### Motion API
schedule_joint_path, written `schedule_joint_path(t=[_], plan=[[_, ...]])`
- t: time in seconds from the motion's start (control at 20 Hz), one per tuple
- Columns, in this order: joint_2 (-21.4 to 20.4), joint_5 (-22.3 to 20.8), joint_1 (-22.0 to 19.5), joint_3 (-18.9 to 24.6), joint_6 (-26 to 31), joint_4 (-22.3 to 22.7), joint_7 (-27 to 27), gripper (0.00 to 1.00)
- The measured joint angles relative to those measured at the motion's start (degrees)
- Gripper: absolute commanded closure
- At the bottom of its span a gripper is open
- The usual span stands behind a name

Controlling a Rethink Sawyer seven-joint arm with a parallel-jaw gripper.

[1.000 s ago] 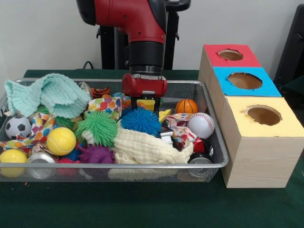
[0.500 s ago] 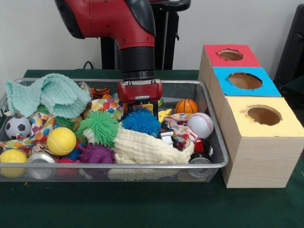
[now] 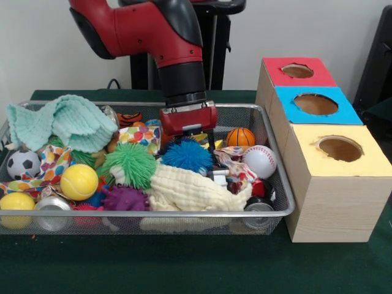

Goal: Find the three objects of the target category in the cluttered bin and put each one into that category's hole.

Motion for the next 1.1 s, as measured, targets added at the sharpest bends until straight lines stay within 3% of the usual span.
schedule_joint_path(t=[0.3, 0.65, 0.7, 1.1], plan=[[4.4, 1.5, -3.8, 4.3, 1.2, 0.1, 0.0, 0.0], [5.5, 2.6, -4.4, 5.4, 1.2, 0.1, 0.0, 0.0], [5.6, 2.7, -4.3, 5.8, 1.2, 0.1, 0.0, 1.0], [6.3, 2.9, -4.0, 6.3, 1.2, 0.1, 0.0, 1.0]])
